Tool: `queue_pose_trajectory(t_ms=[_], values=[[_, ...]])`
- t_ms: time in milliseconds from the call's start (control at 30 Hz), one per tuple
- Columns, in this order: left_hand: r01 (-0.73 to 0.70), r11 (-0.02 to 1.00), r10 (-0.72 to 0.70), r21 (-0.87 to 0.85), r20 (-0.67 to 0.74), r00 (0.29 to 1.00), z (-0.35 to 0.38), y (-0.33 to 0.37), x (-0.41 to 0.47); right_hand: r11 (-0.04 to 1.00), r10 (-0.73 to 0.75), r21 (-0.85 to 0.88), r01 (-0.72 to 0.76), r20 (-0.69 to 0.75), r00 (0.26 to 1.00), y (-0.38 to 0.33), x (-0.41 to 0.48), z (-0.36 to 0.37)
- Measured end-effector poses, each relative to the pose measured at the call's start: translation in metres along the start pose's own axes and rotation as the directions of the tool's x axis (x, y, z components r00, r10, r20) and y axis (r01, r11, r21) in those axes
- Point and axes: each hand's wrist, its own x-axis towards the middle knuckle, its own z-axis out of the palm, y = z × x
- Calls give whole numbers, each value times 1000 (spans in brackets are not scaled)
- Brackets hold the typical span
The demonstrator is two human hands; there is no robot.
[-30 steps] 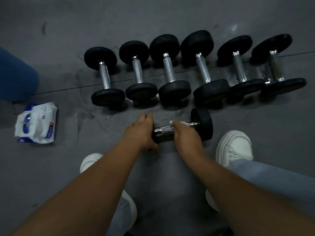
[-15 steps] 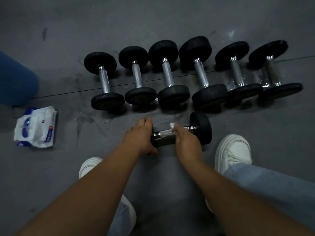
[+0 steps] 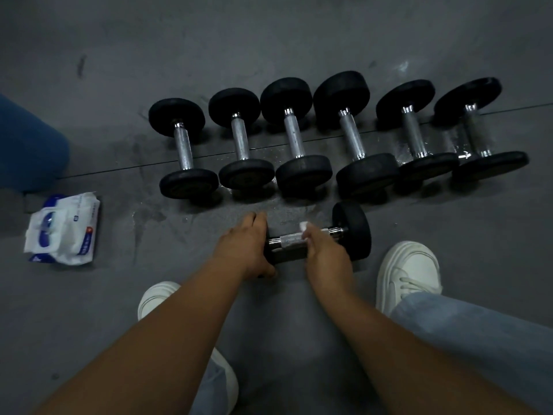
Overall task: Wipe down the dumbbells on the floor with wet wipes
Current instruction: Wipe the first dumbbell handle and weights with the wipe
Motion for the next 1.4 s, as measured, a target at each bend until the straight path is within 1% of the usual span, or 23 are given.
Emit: queue_pose_trajectory(t_ms=[67,100,200,233,333,367,467,500,567,600,700,733,833,867,933,967,1067,1100,1167,1200,1267,1333,1400], values=[[-4,1000,4,-14,-1,1000,0,0,0,990,-133,-22,139,163,978,-10,-18,6],[-4,1000,4,-18,0,1000,0,0,0,987,-154,-18,161,189,970,-12,-20,6],[4,1000,-4,-3,-1,1000,1,0,0,996,32,82,-37,63,997,2,-1,0],[2,1000,-2,-2,-2,1000,1,0,0,996,42,72,-44,29,999,6,1,2],[-2,1000,2,4,-4,1000,1,-1,0,989,-132,-57,140,130,983,-1,-9,-1],[3,1000,-3,6,-1,1000,1,-1,1,985,-133,-94,145,120,984,-2,-4,-4],[12,1000,-12,4,0,1000,2,-1,1,998,12,-63,-11,24,1000,9,7,-11],[10,1000,-10,1,2,1000,2,-1,1,997,-1,-74,5,52,999,7,3,-9],[13,1000,-13,-12,3,1000,2,-1,0,983,-139,-95,154,148,979,0,-9,-3],[15,1000,-15,-16,1,1000,1,-1,0,973,-183,-114,200,142,973,-3,-8,-3],[13,1000,-13,-10,-4,1000,2,-2,0,998,-39,-53,40,11,999,-1,7,-8],[8,1000,-8,-6,-1,1000,2,-2,0,998,-24,-53,25,8,1000,-1,6,-8],[9,1000,-9,0,1,1000,2,-1,1,972,-178,-136,191,102,979,-7,-7,-3],[12,1000,-12,1,1,1000,2,-1,1,972,-172,-149,184,88,981,-7,-4,-5],[14,1000,-14,3,-1,1000,2,-2,2,991,-72,-113,73,14,997,-2,6,-9],[10,1000,-10,4,-2,1000,3,-2,2,992,-56,-117,57,7,998,0,6,-8],[5,1000,-5,7,-7,1000,2,-2,2,938,-240,-214,272,165,957,-6,-5,-4],[10,1000,-10,5,-5,1000,2,-2,3,941,-239,-211,265,142,961,-7,-2,-8],[13,1000,-13,4,0,1000,2,-2,2,976,-144,-156,150,49,988,-3,8,-17],[10,1000,-10,8,2,1000,1,-1,1,981,-116,-152,120,38,993,1,9,-18],[2,1000,-2,12,-1,1000,0,-2,2,956,-125,-250,153,124,984,1,7,-18],[4,1000,-4,-2,2,1000,-1,-3,2,881,-155,-409,239,228,961,-2,9,-12],[5,1000,-5,-9,25,1000,0,-2,1,820,-123,-521,238,246,961,-9,17,-11]])
